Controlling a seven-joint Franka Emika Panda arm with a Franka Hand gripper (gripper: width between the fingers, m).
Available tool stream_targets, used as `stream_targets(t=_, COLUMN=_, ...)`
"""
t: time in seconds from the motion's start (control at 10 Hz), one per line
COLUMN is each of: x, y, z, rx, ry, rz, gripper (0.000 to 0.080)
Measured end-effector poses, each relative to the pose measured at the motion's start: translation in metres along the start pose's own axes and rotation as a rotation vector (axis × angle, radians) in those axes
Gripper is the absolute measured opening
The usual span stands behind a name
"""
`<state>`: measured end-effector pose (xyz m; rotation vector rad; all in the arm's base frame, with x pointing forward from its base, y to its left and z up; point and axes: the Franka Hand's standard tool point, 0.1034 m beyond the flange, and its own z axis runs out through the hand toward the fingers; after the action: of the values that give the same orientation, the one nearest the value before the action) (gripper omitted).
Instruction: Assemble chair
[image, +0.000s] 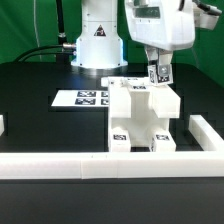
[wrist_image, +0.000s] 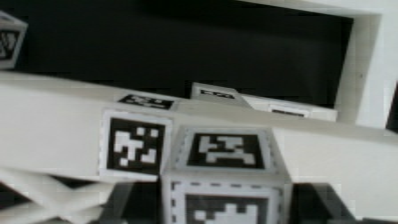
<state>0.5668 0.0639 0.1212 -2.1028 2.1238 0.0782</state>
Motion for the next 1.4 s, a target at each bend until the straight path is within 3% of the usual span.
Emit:
stream_targets(t=0.3, x=-0.0036, y=0.0029, z=0.0009, rx=-0.038, ry=-0.029, rz=0.237, gripper=0.0284)
stream_targets(t=0.5, x=-0.0041, y=0.0026, z=0.0011, rx=-0.037, ry=-0.029, rz=0.259, gripper=0.0284)
stream_targets(t=0.6, x=-0.004, y=0.0027, z=0.0013, rx=-0.037, ry=-0.029, rz=0.23, gripper=0.0357)
stream_targets(t=0.7, x=-0.0042, y=0.0028, z=0.0015, rx=-0.037, ry=-0.029, rz=0.195, gripper=0.0357)
stream_targets(t=0.8, x=-0.0051, y=0.003, z=0.0017, rx=-0.037, ry=-0.03, rz=0.164, gripper=0.0549)
stream_targets(t=0.9, x=-0.0065, y=0.0028, z=0.0017, rx=-0.036, ry=-0.03, rz=0.099, gripper=0.0549)
stream_targets(t=1.0, x=-0.0084, y=0.003, z=0.0021, rx=-0.035, ry=-0.032, rz=0.027, gripper=0.0627)
stream_targets(t=1.1, x=-0.0074, y=0.003, z=0.0021, rx=-0.033, ry=-0.034, rz=-0.083, gripper=0.0645)
stream_targets(t=1.4, x=-0.0072, y=0.0031, z=0.0023, rx=-0.029, ry=-0.037, rz=-0.376, gripper=0.0649)
